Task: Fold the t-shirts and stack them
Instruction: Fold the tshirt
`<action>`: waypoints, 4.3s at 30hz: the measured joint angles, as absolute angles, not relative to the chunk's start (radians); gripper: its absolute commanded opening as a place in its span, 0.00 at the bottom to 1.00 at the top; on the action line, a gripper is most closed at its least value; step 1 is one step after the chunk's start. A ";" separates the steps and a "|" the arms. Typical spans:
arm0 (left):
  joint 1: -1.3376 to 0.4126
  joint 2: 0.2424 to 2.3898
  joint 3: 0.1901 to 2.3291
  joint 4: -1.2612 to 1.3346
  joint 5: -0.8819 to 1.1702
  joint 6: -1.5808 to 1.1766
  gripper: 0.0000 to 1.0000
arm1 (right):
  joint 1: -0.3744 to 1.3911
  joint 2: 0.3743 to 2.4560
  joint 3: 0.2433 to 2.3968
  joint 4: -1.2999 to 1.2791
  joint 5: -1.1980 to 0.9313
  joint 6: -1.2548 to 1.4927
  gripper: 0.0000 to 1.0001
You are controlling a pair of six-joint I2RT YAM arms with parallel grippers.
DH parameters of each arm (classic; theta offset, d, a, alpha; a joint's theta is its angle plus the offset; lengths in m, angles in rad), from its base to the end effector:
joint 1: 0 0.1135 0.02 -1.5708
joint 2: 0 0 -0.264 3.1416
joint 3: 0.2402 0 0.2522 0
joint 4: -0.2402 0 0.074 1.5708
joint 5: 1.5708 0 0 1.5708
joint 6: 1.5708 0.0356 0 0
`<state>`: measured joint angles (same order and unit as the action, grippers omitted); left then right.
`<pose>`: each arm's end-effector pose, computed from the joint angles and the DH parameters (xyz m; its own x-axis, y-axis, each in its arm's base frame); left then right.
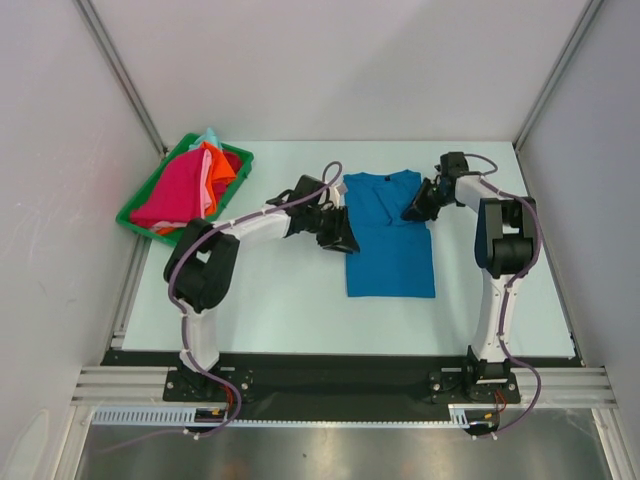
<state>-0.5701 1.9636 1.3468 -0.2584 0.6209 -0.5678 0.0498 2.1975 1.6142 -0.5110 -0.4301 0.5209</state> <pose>0.3437 -0.2450 0.1856 -0.9497 0.0893 -0.3001 0.2872 0.6304 -0.7212 0.4598 0.0378 0.1480 -0.8874 0.4087 -0.2135 0.2368 0.8012 0.5496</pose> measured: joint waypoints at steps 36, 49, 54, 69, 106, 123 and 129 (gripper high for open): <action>-0.522 1.966 1.332 -0.261 0.641 -0.577 0.35 | 0.115 2.321 1.985 -0.563 -0.424 0.482 0.57; -0.490 1.963 1.224 -0.196 0.660 -0.588 0.35 | 0.198 2.381 2.056 -0.525 -0.266 0.414 0.27; -0.485 1.963 1.198 -0.191 0.667 -0.588 0.35 | 0.199 2.404 2.054 -0.493 -0.274 0.448 0.24; -0.466 1.963 1.183 -0.175 0.696 -0.593 0.35 | 0.073 2.519 1.756 0.228 -0.743 0.995 0.26; -0.458 1.787 0.971 -0.180 0.756 -0.575 0.42 | -0.013 2.552 1.839 0.150 -0.841 0.926 0.29; -0.561 1.490 0.518 0.296 0.633 -1.061 0.52 | -0.083 1.809 1.489 -0.509 -0.506 0.617 0.70; -0.704 1.479 0.379 0.535 0.443 -1.385 0.60 | -0.099 1.382 0.941 -0.504 -0.451 0.690 0.65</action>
